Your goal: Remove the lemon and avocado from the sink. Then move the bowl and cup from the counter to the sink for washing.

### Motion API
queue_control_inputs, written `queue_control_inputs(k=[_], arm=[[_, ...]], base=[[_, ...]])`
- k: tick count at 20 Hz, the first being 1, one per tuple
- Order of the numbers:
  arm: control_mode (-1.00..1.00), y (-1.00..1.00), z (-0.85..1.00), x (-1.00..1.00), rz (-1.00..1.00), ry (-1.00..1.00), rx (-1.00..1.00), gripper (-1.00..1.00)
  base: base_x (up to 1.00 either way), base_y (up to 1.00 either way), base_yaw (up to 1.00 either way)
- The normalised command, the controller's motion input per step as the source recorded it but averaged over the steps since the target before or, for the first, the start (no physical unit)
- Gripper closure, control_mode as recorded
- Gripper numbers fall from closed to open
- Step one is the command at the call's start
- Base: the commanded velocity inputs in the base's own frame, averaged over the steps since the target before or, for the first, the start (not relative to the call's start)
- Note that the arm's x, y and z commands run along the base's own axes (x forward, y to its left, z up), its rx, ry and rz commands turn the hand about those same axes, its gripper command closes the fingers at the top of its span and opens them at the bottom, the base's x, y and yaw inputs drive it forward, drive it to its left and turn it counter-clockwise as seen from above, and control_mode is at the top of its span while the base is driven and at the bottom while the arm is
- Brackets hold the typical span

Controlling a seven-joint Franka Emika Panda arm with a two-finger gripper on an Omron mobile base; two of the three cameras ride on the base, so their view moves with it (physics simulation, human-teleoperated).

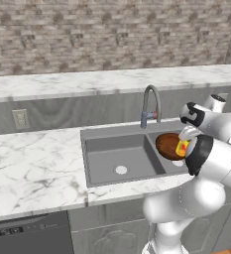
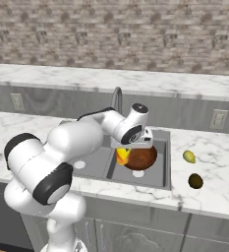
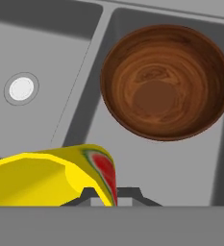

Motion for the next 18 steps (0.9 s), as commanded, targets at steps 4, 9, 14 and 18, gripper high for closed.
queue_control_inputs(k=[4,9,14,18], arm=[[-1.0,0.0,-0.11,0.05,0.0,0.0,0.0,1.0],[-1.0,0.0,-0.11,0.08,0.0,0.0,0.0,1.0],[-1.0,0.0,-0.1,0.08,0.0,0.0,0.0,1.0],[-1.0,0.01,-0.12,0.06,0.0,0.0,0.0,1.0]], base=[[0.0,0.0,0.0],[0.0,0.0,0.0],[0.0,0.0,0.0],[0.0,0.0,0.0]])
